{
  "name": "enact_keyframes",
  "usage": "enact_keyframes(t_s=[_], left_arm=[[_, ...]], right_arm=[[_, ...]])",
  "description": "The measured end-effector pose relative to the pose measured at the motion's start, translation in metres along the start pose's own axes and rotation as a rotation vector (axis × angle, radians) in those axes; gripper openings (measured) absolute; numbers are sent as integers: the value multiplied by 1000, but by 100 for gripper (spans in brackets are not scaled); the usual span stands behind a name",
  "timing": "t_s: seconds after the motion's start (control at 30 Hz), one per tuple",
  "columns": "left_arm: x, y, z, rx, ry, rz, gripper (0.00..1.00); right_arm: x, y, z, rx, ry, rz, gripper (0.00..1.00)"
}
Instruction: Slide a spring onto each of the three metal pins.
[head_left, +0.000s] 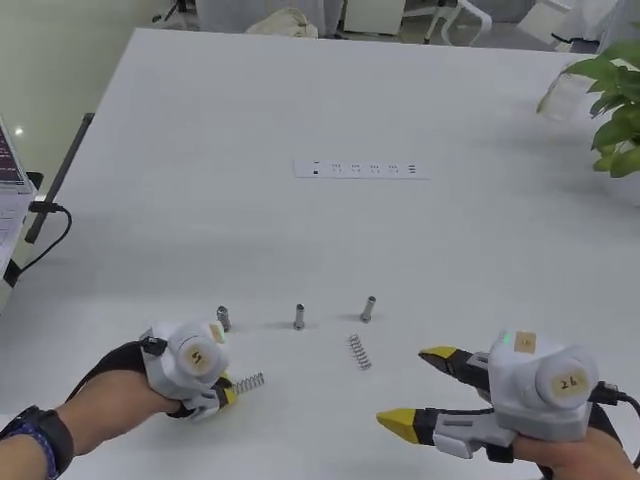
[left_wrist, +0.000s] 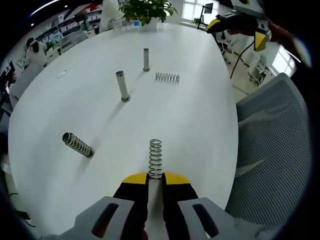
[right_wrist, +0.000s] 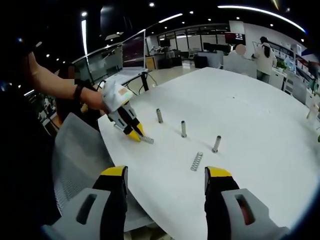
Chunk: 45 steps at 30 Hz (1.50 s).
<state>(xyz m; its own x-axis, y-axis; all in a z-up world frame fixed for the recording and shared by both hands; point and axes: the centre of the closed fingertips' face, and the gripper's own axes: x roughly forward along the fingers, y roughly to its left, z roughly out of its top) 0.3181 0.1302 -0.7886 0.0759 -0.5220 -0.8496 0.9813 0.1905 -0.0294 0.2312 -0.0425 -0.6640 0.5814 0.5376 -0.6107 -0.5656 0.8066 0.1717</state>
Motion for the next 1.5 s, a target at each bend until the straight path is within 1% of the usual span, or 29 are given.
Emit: enact_keyframes(t_s=[0.1, 0.23, 0.37, 0.43, 0.5, 0.53, 0.57, 0.63, 0.7, 0.8, 0.87, 0.9, 0.93, 1.1, 1.23, 1.37, 1.5], left_arm=[[-5, -1, -1, -8, -7, 10, 2], [-8, 0, -5, -19, -8, 18, 2], [-5, -3, -13, -16, 16, 19, 2], [-4, -4, -15, -1, 27, 26, 2], [-2, -5, -17, -1, 33, 25, 3], [-2, -4, -16, 2, 27, 29, 3], [-2, -3, -15, -14, 24, 31, 3], [-2, -4, -13, -21, 18, 31, 3], [-1, -3, -12, -31, 12, 31, 7], [-1, -4, -9, -36, 5, 31, 8], [0, -3, -10, -30, 10, 35, 7], [1, 0, -9, -26, 5, 41, 5], [0, 1, -8, -36, 6, 42, 4], [0, 0, -9, -51, 8, 31, 2], [-4, -3, -4, -60, -18, 26, 2], [-10, -3, 0, -60, -38, 34, 2], [-17, -3, 4, -49, -52, 45, 2]], right_arm=[[1, 1, -1, 2, -2, 5, 61], [3, 2, -3, 3, -1, 10, 61], [4, 3, -3, 2, -2, 15, 61], [3, 3, -4, 0, 0, 15, 61], [3, 2, -3, 1, -1, 13, 61], [2, 2, -3, 1, -1, 12, 61], [2, 2, -3, 1, -2, 11, 61], [1, 1, -4, 3, -2, 9, 61], [0, 0, -5, 4, 0, 7, 61], [-1, -1, -7, 8, 1, 5, 61], [-1, 0, -8, 8, 4, 5, 61], [-1, 0, -8, 8, 4, 5, 61], [-1, 0, -8, 9, 4, 5, 60], [1, 1, -9, 8, 5, 9, 60], [1, 2, -7, 9, 2, 11, 60], [4, 1, -8, 14, -1, 14, 60], [7, 4, -8, 10, 2, 25, 60]])
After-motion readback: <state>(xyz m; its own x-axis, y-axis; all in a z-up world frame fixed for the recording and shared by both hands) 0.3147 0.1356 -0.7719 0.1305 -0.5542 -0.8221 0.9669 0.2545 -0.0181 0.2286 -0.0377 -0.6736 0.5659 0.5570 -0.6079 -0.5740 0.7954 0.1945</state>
